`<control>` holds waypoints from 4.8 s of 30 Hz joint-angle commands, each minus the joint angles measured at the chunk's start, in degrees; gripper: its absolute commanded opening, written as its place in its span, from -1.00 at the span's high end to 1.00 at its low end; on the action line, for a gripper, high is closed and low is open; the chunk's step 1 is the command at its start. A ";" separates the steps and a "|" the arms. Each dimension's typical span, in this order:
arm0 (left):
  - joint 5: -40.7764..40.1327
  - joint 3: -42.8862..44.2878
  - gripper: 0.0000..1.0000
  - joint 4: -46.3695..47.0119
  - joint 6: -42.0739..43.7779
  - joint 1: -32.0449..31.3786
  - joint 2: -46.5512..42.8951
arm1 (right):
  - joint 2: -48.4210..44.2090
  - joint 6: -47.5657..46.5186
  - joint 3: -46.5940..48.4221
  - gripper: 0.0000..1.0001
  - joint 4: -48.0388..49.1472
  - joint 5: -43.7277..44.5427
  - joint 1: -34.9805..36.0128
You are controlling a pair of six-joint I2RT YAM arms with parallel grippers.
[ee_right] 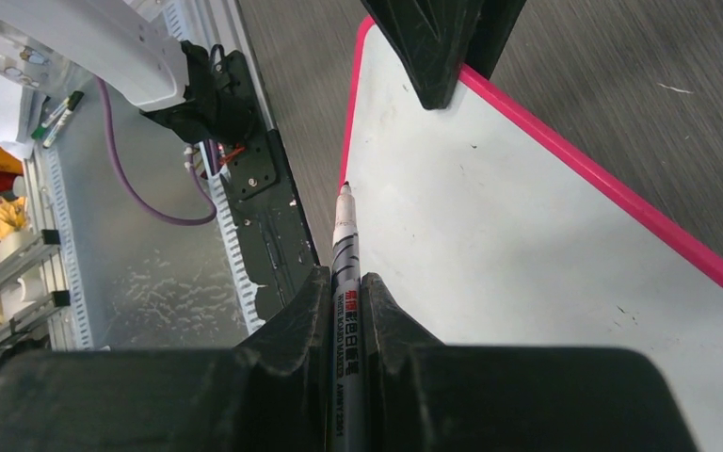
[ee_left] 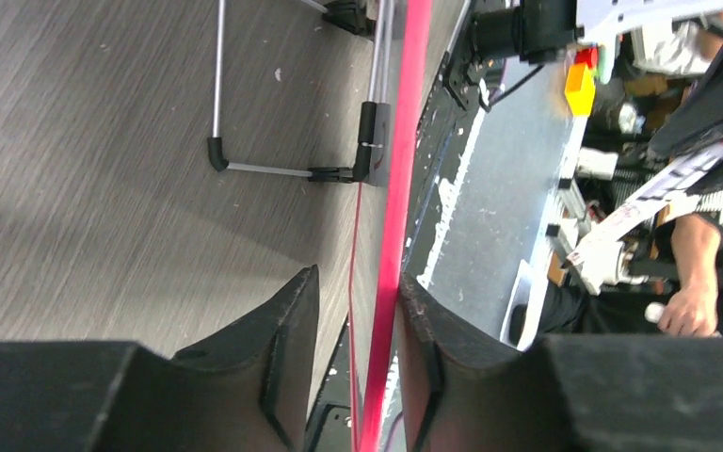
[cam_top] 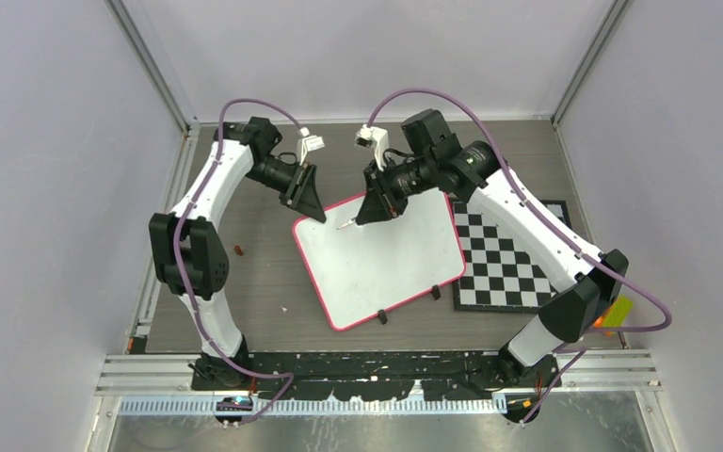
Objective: Write a sentence on the whiteboard
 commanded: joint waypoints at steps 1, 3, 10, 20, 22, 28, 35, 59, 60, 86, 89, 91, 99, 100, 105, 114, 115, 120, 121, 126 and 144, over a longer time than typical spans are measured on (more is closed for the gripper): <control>-0.38 0.96 0.20 3.65 -5.75 3.32 -6.03 | -3.73 1.10 -0.89 0.99 3.46 4.68 1.58; 0.62 -0.17 0.09 5.14 -7.59 4.76 -8.79 | -4.08 1.31 -1.00 0.99 3.44 7.38 2.54; 1.86 -15.04 -0.01 19.84 -17.32 7.67 -21.14 | -3.24 1.00 -0.60 0.99 3.09 16.67 8.21; 0.97 -20.49 -0.09 23.23 -19.05 8.19 -22.46 | 1.91 2.11 4.13 0.99 4.88 23.41 13.81; 1.17 -20.45 -0.05 23.05 -18.83 8.21 -22.23 | 2.71 2.15 4.76 1.00 4.92 23.93 14.24; 2.50 -20.52 0.27 22.93 -18.39 8.26 -22.34 | 4.71 4.33 5.81 0.99 5.95 25.75 14.57; 1.59 -20.16 0.54 21.64 -17.34 8.23 -21.50 | 5.98 5.77 7.59 0.99 6.34 23.44 14.56; 1.46 -19.96 0.87 20.87 -16.37 8.16 -21.28 | 8.98 5.88 7.92 0.99 6.71 26.42 14.93; 1.44 -19.98 0.88 20.86 -16.32 8.21 -21.29 | 8.78 5.67 7.40 1.00 6.79 26.68 14.93; 0.61 -19.88 1.00 20.52 -16.18 8.19 -21.50 | 3.47 6.14 -1.51 0.99 7.87 23.92 15.76; 0.71 -19.74 1.00 20.55 -16.14 8.21 -21.44 | 2.90 6.27 1.31 0.99 7.23 23.80 15.67; 0.79 -19.67 1.00 20.44 -16.15 8.21 -21.45 | 2.90 6.81 2.79 0.99 7.14 24.30 15.05; 0.97 -19.79 1.00 20.66 -16.29 8.19 -21.80 | 4.10 8.15 3.55 0.99 8.01 29.74 14.14; 0.97 -19.76 1.00 20.68 -16.23 8.21 -21.81 | 4.27 8.20 3.63 0.99 8.09 30.00 14.13; 0.96 -19.94 1.00 20.68 -16.33 8.20 -21.90 | 5.13 8.32 3.29 1.00 8.18 30.95 14.13; 0.89 -20.01 1.00 20.61 -16.12 8.18 -21.80 | 6.50 8.62 2.56 0.99 8.56 29.34 15.27; 0.88 -20.07 1.00 20.66 -16.18 8.21 -21.82 | 6.65 8.46 2.55 0.99 8.46 29.31 15.55; 0.71 -19.97 1.00 20.59 -16.05 8.17 -21.77 | 7.49 8.35 2.41 1.00 8.31 29.41 16.16; 0.64 -20.02 1.00 20.59 -16.09 8.21 -21.83 | 7.67 8.36 2.38 0.99 8.30 29.30 16.14; 0.46 -20.11 1.00 20.42 -15.97 8.21 -22.04 | 8.44 8.32 2.53 0.99 7.94 29.30 16.41; -0.42 -20.25 1.00 20.07 -15.73 8.21 -22.15 | 3.57 6.37 -3.28 1.00 7.17 31.37 15.99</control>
